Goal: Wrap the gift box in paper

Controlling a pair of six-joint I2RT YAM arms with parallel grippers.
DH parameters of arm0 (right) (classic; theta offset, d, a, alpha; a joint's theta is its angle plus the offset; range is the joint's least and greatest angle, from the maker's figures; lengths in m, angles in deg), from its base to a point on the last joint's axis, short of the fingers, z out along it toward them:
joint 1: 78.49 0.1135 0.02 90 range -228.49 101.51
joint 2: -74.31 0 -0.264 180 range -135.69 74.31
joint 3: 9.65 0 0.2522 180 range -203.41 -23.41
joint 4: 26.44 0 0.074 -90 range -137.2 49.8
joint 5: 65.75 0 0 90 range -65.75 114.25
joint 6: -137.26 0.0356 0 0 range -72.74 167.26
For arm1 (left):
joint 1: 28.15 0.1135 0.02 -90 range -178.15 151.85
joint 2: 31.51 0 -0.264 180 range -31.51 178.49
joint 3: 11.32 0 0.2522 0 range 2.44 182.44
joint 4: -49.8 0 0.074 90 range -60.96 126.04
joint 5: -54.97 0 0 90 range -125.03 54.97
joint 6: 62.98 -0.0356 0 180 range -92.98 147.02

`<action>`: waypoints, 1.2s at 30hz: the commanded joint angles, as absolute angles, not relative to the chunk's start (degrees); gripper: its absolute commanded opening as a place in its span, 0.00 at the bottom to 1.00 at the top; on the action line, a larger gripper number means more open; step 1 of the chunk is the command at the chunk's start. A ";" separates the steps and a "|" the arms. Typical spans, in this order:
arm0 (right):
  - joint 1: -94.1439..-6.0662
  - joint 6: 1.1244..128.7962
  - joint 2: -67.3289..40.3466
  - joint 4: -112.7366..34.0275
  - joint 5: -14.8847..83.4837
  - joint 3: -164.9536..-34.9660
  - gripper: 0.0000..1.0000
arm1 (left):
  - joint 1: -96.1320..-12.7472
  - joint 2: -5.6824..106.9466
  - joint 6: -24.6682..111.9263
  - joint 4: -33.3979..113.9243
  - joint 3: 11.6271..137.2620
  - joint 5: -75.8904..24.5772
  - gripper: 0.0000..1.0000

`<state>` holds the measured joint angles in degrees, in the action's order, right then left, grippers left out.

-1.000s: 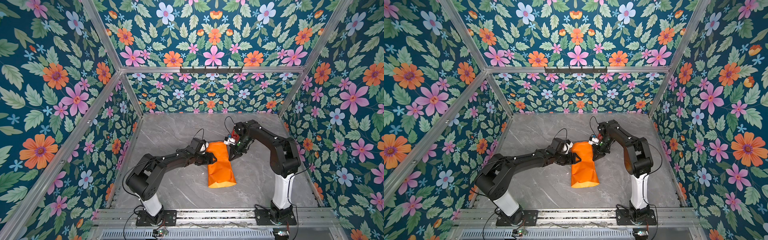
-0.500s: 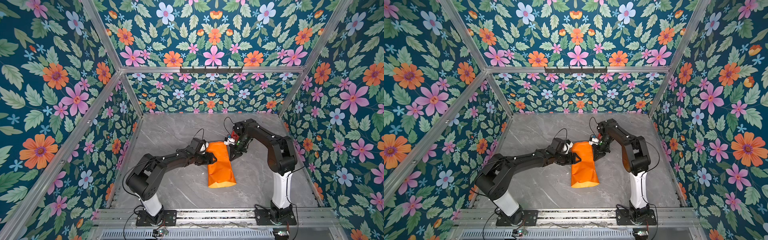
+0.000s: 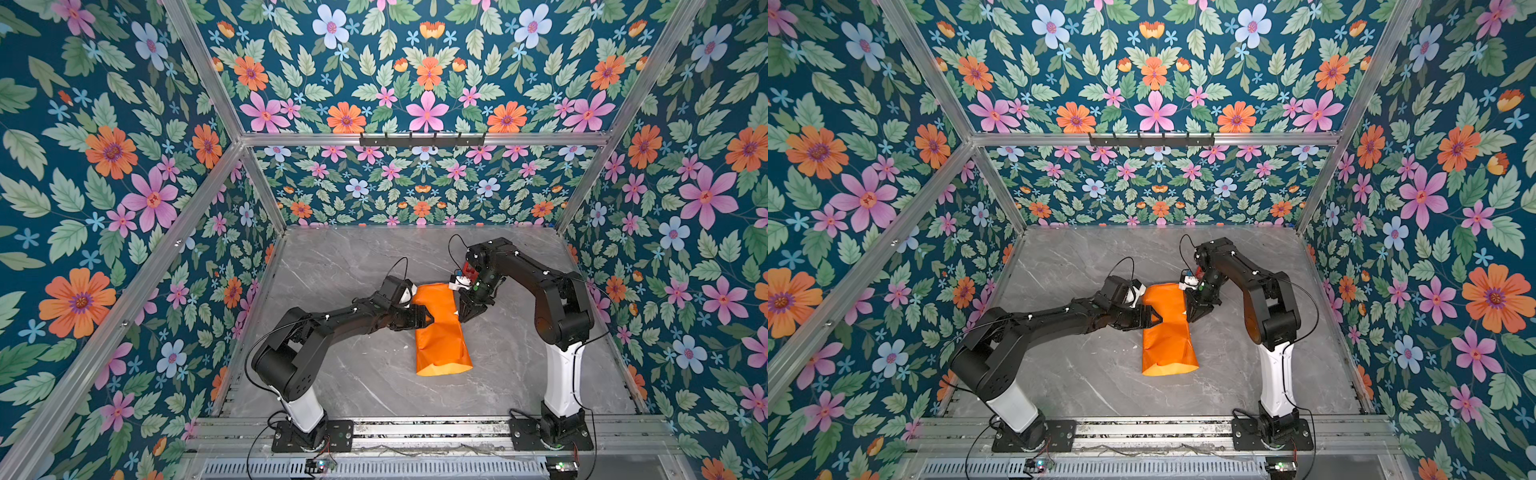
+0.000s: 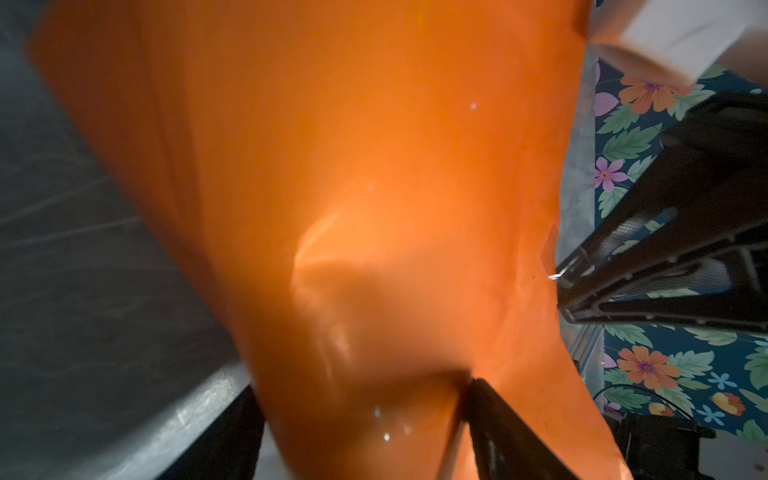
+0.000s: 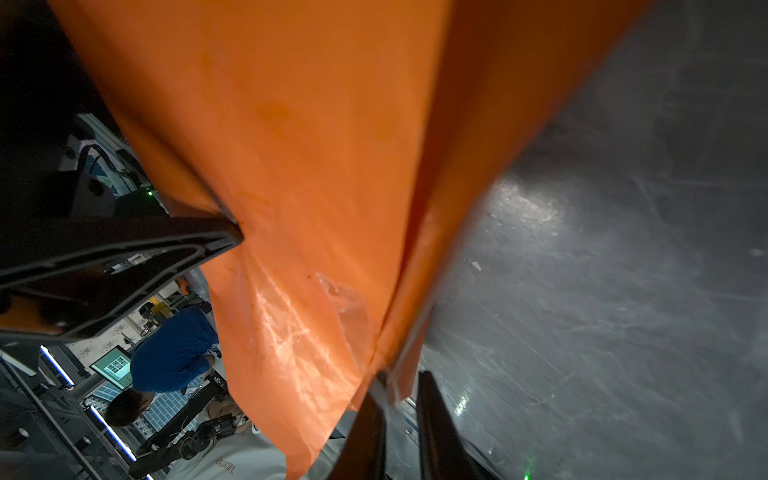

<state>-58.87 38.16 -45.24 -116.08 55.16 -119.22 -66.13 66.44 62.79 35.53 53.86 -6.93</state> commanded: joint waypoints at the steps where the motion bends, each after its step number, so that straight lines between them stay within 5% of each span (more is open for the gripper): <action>1: -58.71 38.91 -45.07 -115.90 52.20 -118.18 0.22 | -66.03 67.45 61.39 26.78 53.17 -15.60 0.77; 11: -59.37 39.87 -43.57 -114.16 51.78 -116.07 0.44 | -65.94 67.54 61.30 26.73 53.25 -15.59 0.77; 22: -60.97 41.11 -39.27 -110.67 52.36 -110.93 0.58 | -65.91 67.63 61.30 26.73 53.34 -15.69 0.76; 36: -65.02 44.94 -32.25 -104.81 53.03 -102.67 0.60 | -65.94 67.89 61.47 27.07 53.42 -15.43 0.77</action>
<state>-64.77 43.32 -33.59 -106.42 52.61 -104.00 -66.02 66.81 62.64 35.38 54.06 -6.62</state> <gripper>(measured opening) 0.599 0.766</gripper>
